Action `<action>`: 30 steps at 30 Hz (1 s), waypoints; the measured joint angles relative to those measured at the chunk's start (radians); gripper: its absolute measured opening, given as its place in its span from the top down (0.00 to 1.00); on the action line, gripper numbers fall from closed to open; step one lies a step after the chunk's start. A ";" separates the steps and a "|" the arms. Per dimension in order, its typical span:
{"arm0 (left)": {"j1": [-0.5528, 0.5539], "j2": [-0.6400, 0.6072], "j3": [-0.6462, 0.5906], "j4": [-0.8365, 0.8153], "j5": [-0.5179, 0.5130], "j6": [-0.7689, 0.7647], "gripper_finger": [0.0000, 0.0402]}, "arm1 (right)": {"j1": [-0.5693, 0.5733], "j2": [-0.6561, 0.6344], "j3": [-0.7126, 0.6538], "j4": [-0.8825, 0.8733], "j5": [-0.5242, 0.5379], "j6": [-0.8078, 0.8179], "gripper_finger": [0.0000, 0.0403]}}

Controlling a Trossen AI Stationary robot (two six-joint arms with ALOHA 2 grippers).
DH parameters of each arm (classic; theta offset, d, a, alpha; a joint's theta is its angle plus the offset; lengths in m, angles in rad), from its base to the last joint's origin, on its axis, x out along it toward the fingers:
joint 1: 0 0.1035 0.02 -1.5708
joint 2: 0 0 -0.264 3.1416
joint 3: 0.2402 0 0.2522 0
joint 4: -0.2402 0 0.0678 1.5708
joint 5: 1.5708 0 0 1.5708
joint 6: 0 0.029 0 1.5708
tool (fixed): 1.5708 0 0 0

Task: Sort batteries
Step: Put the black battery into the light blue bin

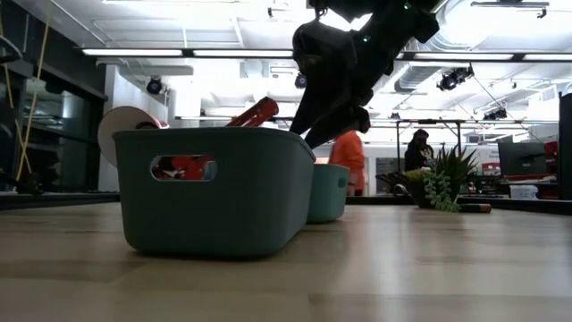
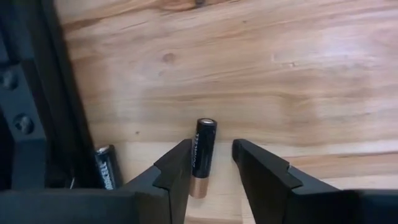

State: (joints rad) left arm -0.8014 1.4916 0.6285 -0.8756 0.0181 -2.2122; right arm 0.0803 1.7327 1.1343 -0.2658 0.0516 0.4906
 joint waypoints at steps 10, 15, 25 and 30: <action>0.031 -0.166 0.057 0.111 -0.305 0.153 0.95 | 0.000 -0.007 0.000 -0.009 -0.023 0.007 0.52; 0.139 -0.265 0.116 0.221 -0.582 0.433 0.98 | 0.000 -0.055 0.020 -0.010 -0.045 0.001 0.52; 0.552 -0.168 0.117 0.879 -0.397 1.321 0.98 | -0.001 -0.298 0.096 -0.076 0.136 -0.072 0.52; 0.686 -0.024 0.171 0.988 -0.238 1.480 0.96 | -0.001 -0.405 0.109 -0.128 0.247 -0.055 0.52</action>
State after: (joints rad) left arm -0.1156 1.4674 0.7995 0.1124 -0.2198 -0.7318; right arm 0.0792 1.3272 1.2434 -0.3936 0.2986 0.4359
